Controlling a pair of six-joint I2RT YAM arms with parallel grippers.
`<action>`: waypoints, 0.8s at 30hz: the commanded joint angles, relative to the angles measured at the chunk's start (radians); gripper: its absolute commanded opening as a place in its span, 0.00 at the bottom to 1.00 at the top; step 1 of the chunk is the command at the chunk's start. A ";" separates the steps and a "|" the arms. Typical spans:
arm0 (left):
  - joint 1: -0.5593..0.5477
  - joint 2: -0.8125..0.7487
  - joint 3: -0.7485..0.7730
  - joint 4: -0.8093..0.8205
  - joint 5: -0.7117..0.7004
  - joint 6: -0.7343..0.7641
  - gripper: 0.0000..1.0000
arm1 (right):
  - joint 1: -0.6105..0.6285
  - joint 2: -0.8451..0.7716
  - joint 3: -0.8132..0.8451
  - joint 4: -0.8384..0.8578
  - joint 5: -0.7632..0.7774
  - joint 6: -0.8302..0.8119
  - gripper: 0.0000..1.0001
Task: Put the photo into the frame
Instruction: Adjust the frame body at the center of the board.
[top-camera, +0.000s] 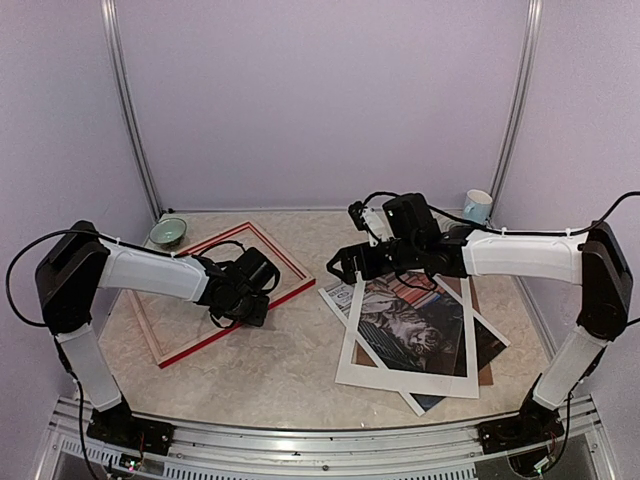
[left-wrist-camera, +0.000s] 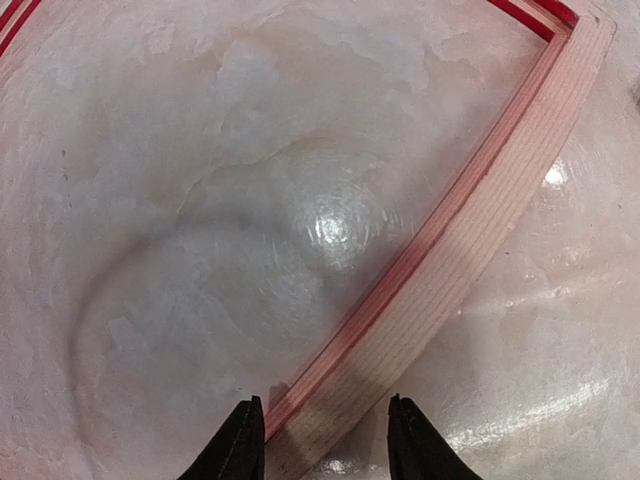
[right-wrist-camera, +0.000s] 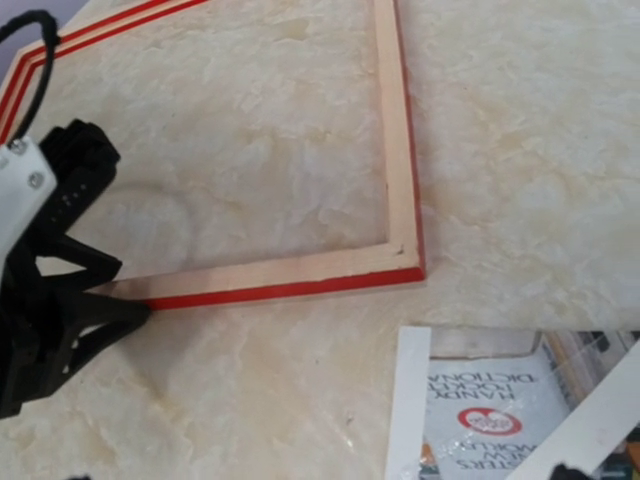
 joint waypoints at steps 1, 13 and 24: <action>-0.005 0.013 -0.015 0.011 0.022 -0.074 0.40 | 0.003 -0.041 -0.022 -0.017 0.026 -0.017 0.99; -0.069 0.004 0.038 -0.046 -0.010 -0.221 0.44 | 0.003 -0.015 -0.030 -0.005 0.014 -0.027 0.99; -0.018 -0.120 0.048 -0.126 -0.103 -0.231 0.74 | 0.003 0.179 0.082 -0.014 -0.122 -0.036 0.98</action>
